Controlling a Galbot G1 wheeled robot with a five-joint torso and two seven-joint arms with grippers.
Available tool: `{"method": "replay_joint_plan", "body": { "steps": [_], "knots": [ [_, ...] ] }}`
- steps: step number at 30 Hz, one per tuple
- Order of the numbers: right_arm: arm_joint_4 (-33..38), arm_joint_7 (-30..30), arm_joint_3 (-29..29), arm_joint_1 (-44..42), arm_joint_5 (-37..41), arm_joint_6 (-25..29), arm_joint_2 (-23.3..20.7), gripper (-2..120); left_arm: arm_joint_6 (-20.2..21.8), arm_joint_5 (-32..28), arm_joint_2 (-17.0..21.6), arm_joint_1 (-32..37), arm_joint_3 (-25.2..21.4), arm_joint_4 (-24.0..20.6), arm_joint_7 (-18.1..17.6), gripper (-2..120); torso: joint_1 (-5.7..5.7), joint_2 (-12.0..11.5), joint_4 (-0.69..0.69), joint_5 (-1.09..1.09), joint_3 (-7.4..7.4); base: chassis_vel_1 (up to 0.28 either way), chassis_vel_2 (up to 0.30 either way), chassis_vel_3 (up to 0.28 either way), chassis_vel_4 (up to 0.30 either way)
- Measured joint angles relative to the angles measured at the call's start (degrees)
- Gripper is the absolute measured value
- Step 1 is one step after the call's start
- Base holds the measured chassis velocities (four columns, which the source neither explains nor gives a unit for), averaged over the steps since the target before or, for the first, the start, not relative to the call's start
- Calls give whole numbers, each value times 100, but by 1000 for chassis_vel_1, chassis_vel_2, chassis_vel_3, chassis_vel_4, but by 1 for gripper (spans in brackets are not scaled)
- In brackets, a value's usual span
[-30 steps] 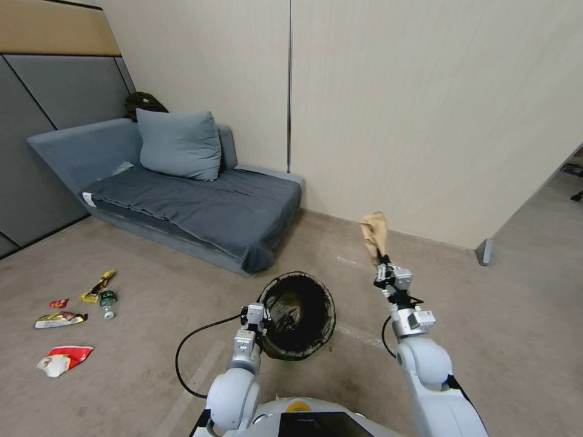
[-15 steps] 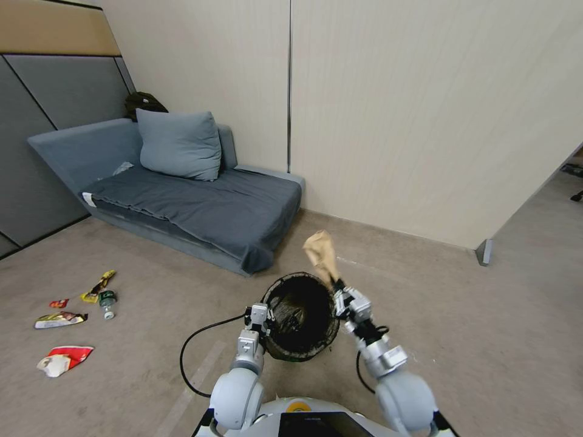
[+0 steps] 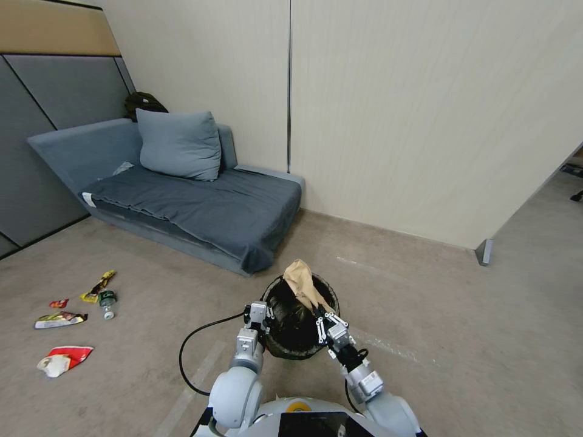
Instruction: Pick up the trash bin, then pick up the garbage from the floor and place it into the trash bin.
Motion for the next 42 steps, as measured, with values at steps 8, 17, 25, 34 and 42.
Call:
{"method": "replay_joint_plan", "body": {
  "steps": [8, 17, 25, 34, 42],
  "knots": [
    [-314, 75, -45, 47, -113, 78, 73, 0, 6, 26, -40, 3, 37, -2, 0, 1, 0, 0, 0, 0, 0, 0, 0, 0, 0],
    [-487, 147, -131, 107, -273, 69, 150, 26, 9, 42, -49, 9, 94, -12, 6, 1, 0, 0, 0, 0, 0, 0, 0, 0, 0],
    [-524, 171, -159, 114, -359, 68, 177, 57, -11, 40, -44, 9, 128, 9, 7, 1, 0, 0, 0, -5, 0, 0, 0, 0, 0],
    [-499, 202, -185, 114, -390, 60, 161, 88, -22, 40, -20, 8, 140, 14, 7, 1, 0, 0, 0, 0, 0, 0, 0, 0, 0],
    [-376, 208, -201, 59, -437, 53, 140, 100, -24, 41, -10, 18, 152, -13, 5, 1, 0, 0, 0, 3, 0, 0, 0, 0, 0]
  ]
}}
